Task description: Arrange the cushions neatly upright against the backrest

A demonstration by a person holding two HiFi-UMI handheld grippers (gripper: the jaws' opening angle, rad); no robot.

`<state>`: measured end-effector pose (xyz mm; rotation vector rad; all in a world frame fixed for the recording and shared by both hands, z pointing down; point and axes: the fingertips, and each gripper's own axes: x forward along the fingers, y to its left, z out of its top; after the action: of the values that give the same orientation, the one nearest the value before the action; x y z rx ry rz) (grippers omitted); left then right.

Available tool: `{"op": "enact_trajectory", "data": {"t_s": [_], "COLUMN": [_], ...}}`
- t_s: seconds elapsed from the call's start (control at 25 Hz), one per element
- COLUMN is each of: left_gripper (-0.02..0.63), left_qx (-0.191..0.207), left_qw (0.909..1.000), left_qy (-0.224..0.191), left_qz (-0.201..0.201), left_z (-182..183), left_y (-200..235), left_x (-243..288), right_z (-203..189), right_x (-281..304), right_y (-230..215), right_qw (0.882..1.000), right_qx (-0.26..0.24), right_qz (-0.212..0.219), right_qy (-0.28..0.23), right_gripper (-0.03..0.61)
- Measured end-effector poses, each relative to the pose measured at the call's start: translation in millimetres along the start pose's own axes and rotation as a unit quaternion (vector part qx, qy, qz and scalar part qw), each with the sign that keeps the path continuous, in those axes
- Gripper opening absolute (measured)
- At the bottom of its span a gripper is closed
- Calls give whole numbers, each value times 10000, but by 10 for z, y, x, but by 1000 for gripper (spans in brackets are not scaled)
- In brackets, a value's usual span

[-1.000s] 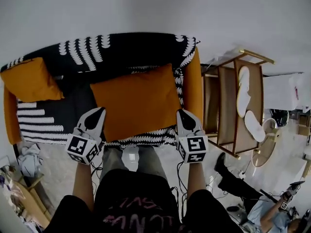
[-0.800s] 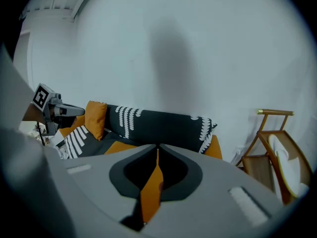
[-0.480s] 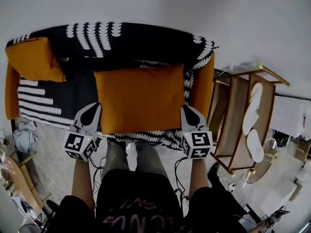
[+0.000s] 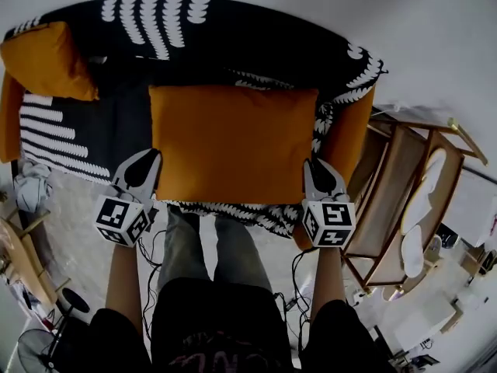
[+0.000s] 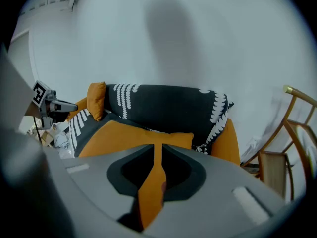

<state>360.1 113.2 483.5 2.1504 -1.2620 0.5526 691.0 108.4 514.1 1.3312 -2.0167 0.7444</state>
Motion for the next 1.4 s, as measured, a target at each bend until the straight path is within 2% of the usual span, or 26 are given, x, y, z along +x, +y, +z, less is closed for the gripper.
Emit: {"op": "enact_trajectory", "data": {"t_s": [0.16,0.24,0.4,0.56,0.68,0.84,1.08,1.24,1.4], "left_gripper": [75,139,226,308,364,396,407,433,381], "left_qx": [-360,-515,-810,-1243,-1379,-1398,-1371,-1704,-1809], "left_qw": [9991,9980,9949,9892,9864,9853,9826,9779,9754], "left_qy": [243,366,599,742,847,930,1220,1202,1257], "left_qz": [-19,-27,65,244,284,322,286,182,3], "left_z": [-371,-547,-936,-1286,-1436,-1546,-1704,-1755,-1783], "left_y": [151,230,445,742,883,1014,1158,1207,1164], "left_x": [224,344,522,691,810,996,1232,1216,1254], "right_z": [-292,-442,-775,-1023,-1147,-1283,-1400,-1438,-1450], "right_x": [274,424,712,976,1135,1284,1412,1467,1495], "right_y": [-135,-170,-202,-293,-363,-423,-493,-407,-358], "right_qw": [9993,9984,9957,9932,9914,9875,9821,9762,9749], "right_qx": [-93,-142,2,186,220,264,560,810,838], "right_qz": [5,79,288,286,283,394,469,695,784], "right_qy": [354,538,886,1114,1255,1502,1738,1888,1910], "right_gripper": [103,159,257,331,372,395,471,448,421]}}
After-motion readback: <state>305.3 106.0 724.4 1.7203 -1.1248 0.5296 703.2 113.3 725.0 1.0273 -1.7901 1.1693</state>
